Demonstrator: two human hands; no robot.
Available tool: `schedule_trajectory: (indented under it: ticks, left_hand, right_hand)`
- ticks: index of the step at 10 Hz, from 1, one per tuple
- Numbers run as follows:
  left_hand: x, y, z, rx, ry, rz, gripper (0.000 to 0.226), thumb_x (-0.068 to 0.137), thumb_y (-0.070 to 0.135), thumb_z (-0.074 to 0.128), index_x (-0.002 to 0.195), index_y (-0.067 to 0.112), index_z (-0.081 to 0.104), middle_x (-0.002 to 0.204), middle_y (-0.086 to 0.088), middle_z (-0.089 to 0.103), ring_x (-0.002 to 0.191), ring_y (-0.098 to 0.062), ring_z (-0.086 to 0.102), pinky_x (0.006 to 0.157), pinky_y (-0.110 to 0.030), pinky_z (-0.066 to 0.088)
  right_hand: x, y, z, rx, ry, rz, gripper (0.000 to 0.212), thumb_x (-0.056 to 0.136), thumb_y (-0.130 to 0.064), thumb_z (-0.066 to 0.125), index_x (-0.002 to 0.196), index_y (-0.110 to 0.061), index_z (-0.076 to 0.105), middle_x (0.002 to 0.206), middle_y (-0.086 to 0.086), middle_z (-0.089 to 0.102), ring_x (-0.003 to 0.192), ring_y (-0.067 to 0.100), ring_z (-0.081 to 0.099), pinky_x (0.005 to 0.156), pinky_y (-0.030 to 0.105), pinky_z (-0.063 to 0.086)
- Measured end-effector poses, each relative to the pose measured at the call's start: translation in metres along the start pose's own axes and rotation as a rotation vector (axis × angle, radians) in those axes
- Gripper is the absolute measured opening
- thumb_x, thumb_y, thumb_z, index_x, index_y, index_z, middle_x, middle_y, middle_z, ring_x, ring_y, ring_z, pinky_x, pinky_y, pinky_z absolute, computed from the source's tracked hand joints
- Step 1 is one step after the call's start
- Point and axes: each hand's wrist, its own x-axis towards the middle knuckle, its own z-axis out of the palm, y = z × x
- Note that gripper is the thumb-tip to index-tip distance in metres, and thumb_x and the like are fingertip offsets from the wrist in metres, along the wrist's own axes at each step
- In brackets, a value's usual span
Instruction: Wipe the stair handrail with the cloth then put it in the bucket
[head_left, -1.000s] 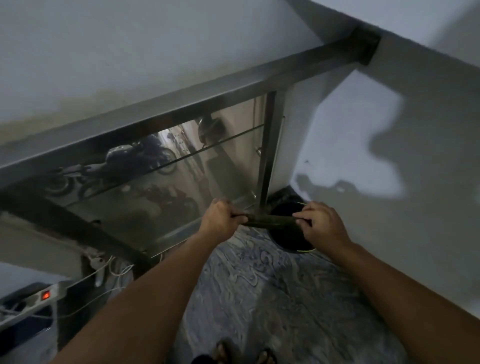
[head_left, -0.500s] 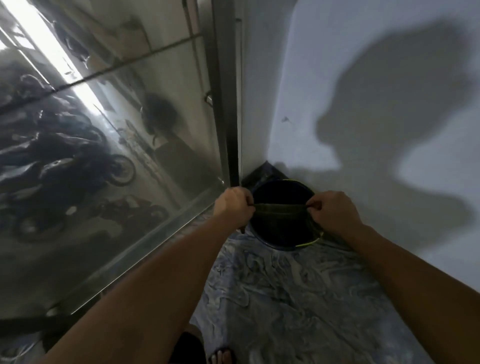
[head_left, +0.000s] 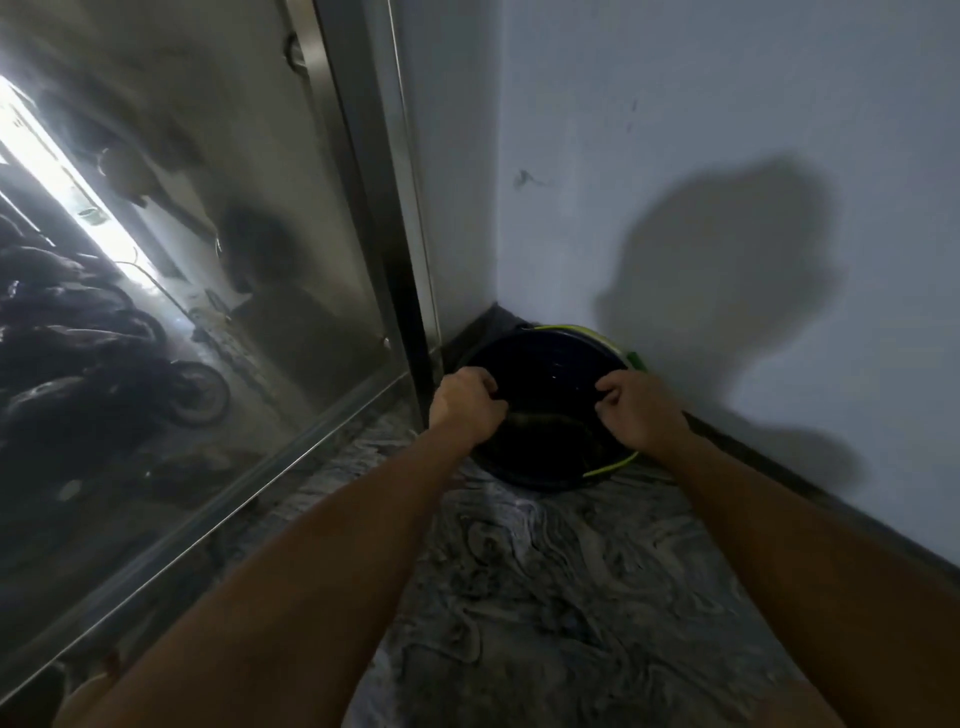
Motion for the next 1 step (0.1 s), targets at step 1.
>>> schedule_trajectory:
  ticks: [1]
  left_hand:
    - [-0.0088,-0.0094,-0.011,0.023,-0.037,-0.019,0.032,0.08,0.027,0.072,0.109,0.015,0.069,0.112,-0.008,0.069,0.103,-0.024,0.064,0.088,-0.03,0.05]
  right_hand:
    - [-0.0105,0.0141,-0.0049,0.018,0.025,0.078,0.029,0.085,-0.012,0.057,0.111,-0.006,0.067,0.118,0.015,0.066,0.104,0.032,0.061,0.094,0.035,0.045]
